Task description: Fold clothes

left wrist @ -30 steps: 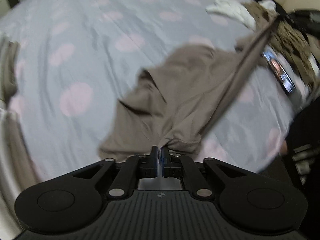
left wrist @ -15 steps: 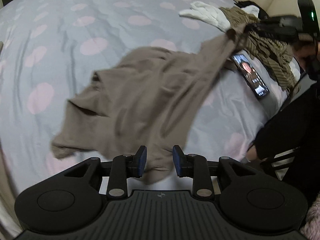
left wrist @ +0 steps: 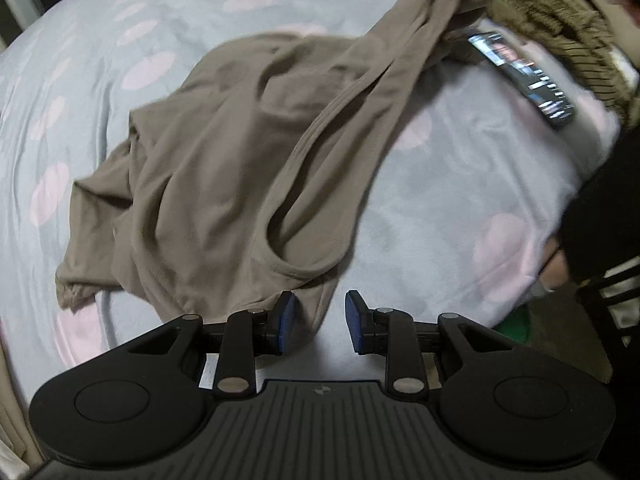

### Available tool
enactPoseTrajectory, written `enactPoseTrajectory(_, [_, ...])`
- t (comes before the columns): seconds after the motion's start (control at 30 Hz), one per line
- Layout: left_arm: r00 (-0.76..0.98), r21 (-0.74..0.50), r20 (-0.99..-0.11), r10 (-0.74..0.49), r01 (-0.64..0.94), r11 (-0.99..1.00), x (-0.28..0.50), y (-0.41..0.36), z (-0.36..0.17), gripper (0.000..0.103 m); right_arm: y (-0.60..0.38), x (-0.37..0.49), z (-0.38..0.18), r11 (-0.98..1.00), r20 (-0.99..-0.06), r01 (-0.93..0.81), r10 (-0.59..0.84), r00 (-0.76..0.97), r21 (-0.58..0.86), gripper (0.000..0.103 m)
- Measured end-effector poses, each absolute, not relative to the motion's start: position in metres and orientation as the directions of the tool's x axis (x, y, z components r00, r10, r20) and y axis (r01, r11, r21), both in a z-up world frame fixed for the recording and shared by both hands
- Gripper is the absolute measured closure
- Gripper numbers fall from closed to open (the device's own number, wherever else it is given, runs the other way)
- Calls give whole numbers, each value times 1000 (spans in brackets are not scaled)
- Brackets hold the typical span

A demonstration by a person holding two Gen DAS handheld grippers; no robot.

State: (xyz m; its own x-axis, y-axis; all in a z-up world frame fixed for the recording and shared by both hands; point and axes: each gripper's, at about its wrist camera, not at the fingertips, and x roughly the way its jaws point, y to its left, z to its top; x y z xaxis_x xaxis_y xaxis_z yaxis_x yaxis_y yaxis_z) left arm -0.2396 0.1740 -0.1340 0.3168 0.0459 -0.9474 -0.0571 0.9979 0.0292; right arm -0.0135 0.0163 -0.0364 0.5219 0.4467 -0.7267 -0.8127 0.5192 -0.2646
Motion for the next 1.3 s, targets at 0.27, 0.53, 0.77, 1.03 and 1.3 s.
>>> enactPoseTrajectory(0.27, [368, -36, -929, 32, -176, 984, -259, 206, -107, 103, 9, -6, -37, 558, -721, -788, 430, 543, -261, 98])
enactPoseTrajectory(0.53, [573, -2, -793, 207, -342, 940, -283, 272, -4, 103, 7, -9, -27, 575, -691, -785, 471, 549, -231, 99])
enactPoseTrajectory(0.77, [684, 40, -671, 288, -354, 934, -281, 295, 65, 103, -4, -27, 34, 634, -524, -732, 547, 653, -251, 99])
enactPoseTrajectory(1.03, [846, 69, -437, 306, -307, 949, -287, 284, 156, 103, -55, -58, 161, 712, -254, -674, 627, 737, -196, 99])
enactPoseTrajectory(1.3, [953, 42, -113, 280, -277, 960, -330, 270, 263, 103, -90, -114, 259, 744, 70, -622, 653, 754, -242, 99])
